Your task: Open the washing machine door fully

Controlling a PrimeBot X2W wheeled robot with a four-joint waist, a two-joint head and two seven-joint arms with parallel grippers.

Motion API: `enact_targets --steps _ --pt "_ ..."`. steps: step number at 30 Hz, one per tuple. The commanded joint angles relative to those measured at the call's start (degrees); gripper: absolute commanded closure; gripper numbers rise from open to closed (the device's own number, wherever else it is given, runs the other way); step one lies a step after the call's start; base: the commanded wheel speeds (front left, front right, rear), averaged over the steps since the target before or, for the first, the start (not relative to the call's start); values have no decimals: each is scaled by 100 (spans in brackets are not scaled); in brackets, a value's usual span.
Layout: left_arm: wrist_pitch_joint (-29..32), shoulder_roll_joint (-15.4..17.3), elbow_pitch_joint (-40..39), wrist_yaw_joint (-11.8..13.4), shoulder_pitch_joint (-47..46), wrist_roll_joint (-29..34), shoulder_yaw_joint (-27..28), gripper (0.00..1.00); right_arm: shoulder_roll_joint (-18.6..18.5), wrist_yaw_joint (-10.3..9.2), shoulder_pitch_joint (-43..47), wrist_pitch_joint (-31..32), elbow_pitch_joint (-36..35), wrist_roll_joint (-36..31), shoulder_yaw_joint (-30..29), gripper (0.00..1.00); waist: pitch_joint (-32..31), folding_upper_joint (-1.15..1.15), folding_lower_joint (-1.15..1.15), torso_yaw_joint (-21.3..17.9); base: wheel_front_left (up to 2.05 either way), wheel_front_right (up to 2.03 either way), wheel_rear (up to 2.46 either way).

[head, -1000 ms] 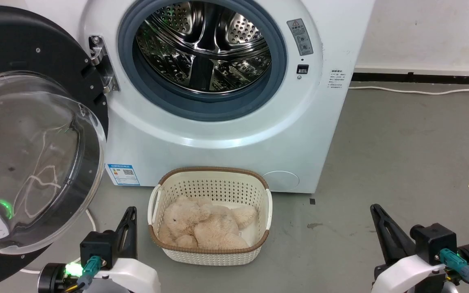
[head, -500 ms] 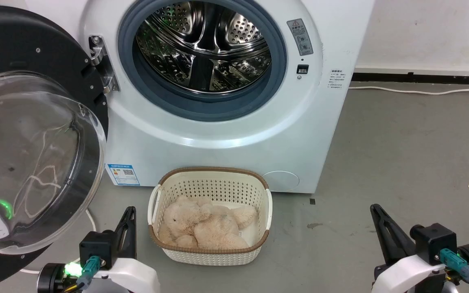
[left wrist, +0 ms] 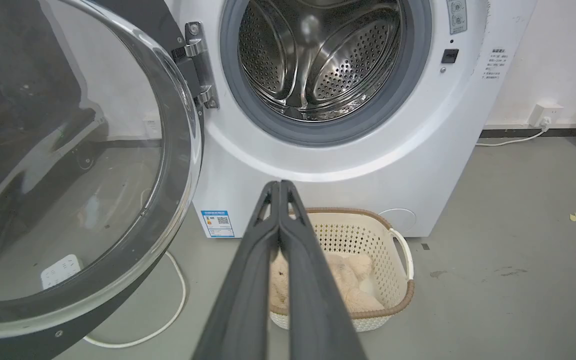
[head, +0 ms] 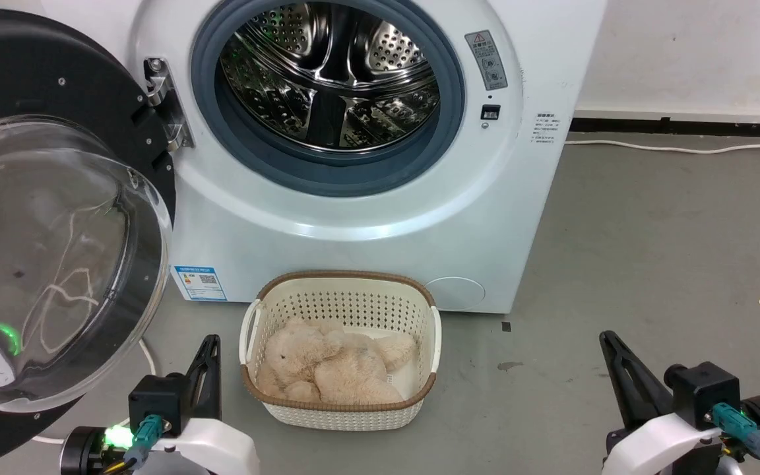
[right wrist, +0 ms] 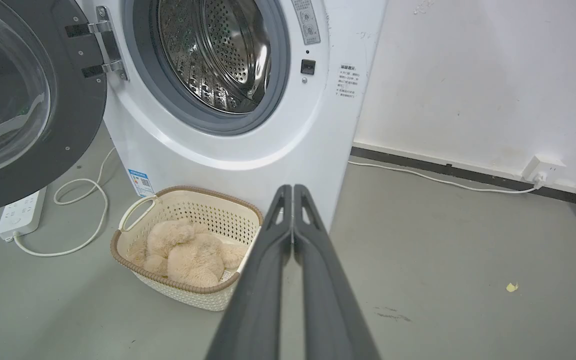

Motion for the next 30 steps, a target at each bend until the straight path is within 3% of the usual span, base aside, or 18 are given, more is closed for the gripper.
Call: enact_targets --steps 1,30 --pt "2 -2 -21 -25 -85 17 4 100 20 3 -66 3 -27 -43 -13 100 0 0 0 0 0 0 0" --pt "2 -2 -21 -25 -85 17 4 100 20 3 -66 3 -27 -43 -13 100 0 0 0 0 0 0 0"
